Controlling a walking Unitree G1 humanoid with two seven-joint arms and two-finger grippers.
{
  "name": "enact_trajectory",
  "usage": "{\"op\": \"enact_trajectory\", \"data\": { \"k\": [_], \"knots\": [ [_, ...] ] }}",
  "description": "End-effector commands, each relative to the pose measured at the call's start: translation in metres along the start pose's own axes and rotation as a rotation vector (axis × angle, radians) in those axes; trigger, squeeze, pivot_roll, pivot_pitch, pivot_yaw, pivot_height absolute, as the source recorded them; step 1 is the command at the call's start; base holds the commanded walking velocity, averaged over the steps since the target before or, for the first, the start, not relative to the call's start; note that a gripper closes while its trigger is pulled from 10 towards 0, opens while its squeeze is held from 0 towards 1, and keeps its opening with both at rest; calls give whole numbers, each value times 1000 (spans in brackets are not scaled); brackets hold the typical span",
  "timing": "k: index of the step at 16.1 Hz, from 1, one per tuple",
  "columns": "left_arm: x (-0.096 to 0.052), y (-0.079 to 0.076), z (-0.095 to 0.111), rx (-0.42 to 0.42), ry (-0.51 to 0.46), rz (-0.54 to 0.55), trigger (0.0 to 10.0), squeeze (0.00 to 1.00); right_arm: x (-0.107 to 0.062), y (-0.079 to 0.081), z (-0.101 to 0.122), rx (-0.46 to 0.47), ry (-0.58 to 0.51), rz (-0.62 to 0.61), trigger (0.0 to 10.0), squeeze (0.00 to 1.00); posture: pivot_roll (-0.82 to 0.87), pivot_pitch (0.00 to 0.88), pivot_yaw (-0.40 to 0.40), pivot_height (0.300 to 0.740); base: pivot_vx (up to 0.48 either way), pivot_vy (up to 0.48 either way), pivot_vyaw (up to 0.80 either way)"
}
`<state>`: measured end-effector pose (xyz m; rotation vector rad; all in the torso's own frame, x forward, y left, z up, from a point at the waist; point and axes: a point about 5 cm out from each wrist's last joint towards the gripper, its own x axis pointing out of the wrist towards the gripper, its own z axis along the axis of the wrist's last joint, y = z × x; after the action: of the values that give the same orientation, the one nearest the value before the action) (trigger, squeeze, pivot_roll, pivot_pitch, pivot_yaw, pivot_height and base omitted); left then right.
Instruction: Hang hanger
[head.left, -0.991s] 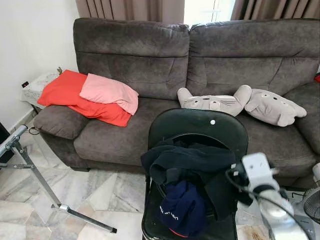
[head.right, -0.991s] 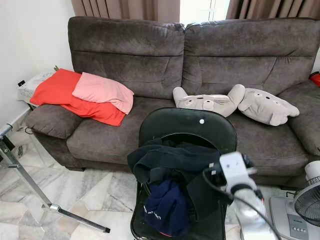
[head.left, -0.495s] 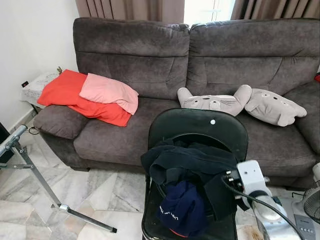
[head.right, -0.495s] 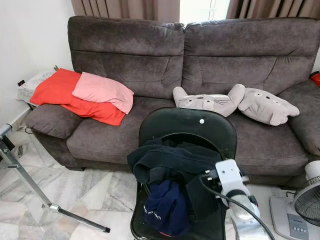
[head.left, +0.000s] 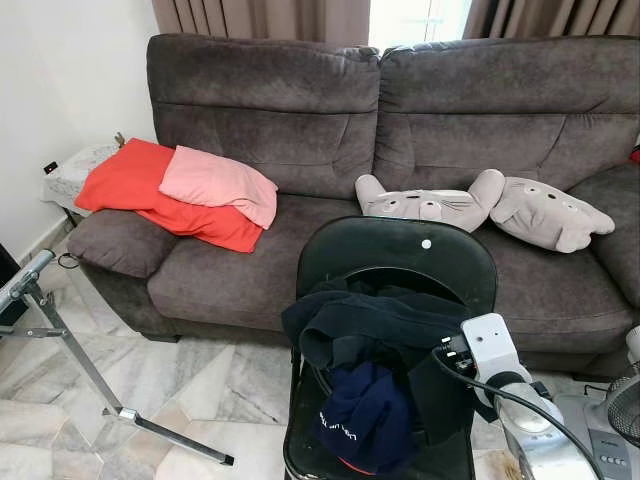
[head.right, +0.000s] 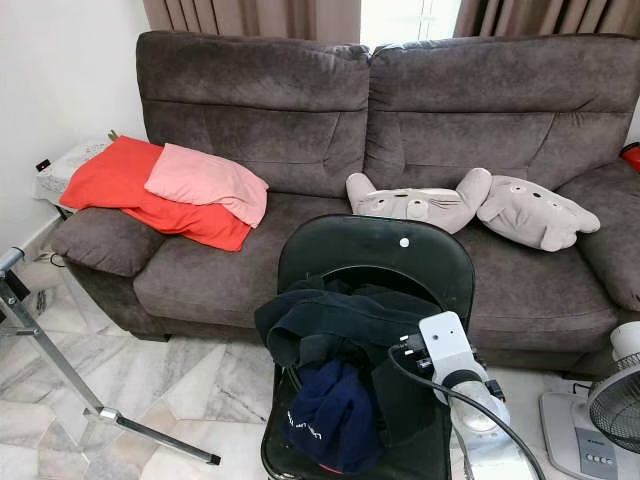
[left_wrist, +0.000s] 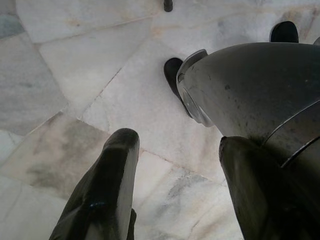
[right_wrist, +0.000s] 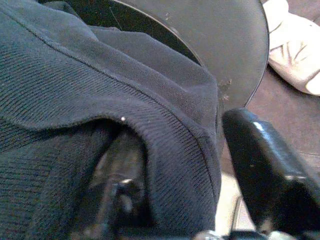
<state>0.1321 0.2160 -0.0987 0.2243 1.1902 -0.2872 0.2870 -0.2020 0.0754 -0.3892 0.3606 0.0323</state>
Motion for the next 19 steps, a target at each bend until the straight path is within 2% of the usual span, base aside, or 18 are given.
{"op": "enact_trajectory", "data": {
  "k": [1,5,8,19],
  "knots": [
    [-1,0,-5,9,21,-7,10000,0,1,1,-3,-4,24,6,0,0,-72,15,37,740,0,0,0],
    [-1,1,-5,14,22,-9,10000,0,2,-1,-9,-4,63,-17,0,0,-71,16,39,740,0,0,0],
    [-1,1,-5,18,23,-9,10000,0,3,-9,-13,14,92,-91,0,0,-67,16,39,740,0,0,0],
    [-1,1,-5,21,23,-10,10000,0,5,-10,-6,40,59,-131,0,0,-65,14,39,740,0,0,0]
  ]
}}
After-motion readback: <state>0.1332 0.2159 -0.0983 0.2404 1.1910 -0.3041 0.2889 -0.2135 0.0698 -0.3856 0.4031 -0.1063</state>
